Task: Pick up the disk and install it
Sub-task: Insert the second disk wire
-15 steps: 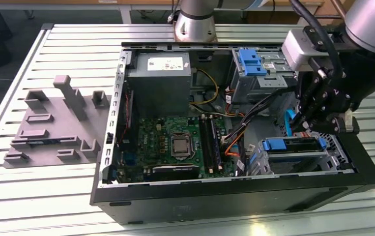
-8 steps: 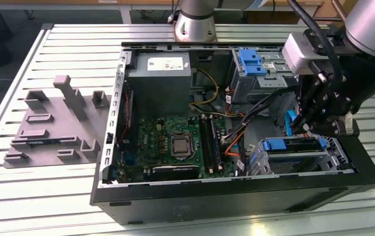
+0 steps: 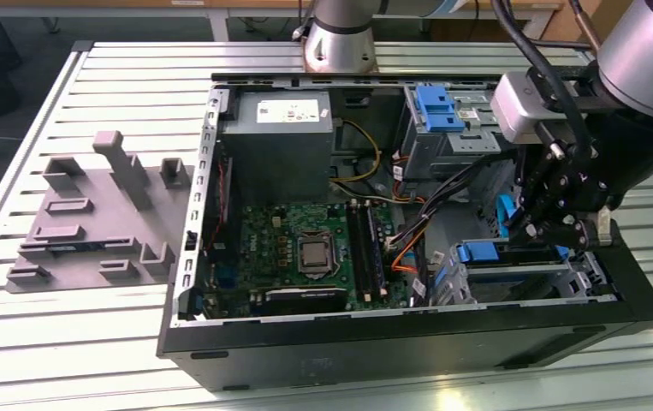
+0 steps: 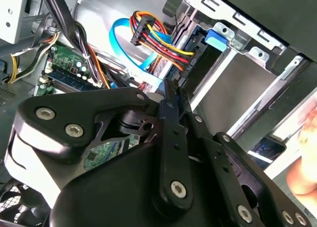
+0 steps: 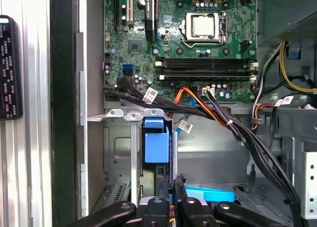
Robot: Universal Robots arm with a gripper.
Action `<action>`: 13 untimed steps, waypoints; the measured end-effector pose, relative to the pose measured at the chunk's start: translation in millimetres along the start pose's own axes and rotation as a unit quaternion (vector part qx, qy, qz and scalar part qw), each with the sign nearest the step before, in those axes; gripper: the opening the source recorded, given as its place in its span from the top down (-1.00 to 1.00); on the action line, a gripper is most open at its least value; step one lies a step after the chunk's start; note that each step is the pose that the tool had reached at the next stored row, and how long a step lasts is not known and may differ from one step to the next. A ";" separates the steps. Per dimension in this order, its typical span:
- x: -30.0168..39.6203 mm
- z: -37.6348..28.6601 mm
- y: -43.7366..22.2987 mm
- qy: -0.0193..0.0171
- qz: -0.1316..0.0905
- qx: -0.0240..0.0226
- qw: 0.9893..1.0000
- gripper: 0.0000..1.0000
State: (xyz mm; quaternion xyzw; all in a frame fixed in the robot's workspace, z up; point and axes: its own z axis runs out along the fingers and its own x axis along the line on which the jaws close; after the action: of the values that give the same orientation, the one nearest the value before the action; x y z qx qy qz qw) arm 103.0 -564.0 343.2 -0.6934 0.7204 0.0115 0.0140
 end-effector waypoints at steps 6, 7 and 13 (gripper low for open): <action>0.4 2.1 -0.7 0.000 0.001 0.000 1.000 0.68; 0.5 2.7 -1.0 0.000 0.002 0.000 1.000 0.68; 1.5 5.8 -1.1 0.000 0.002 0.000 1.000 0.68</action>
State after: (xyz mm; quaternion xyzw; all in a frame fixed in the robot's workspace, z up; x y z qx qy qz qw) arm 104.1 -565.3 337.3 -0.6919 0.7218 0.0116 0.0138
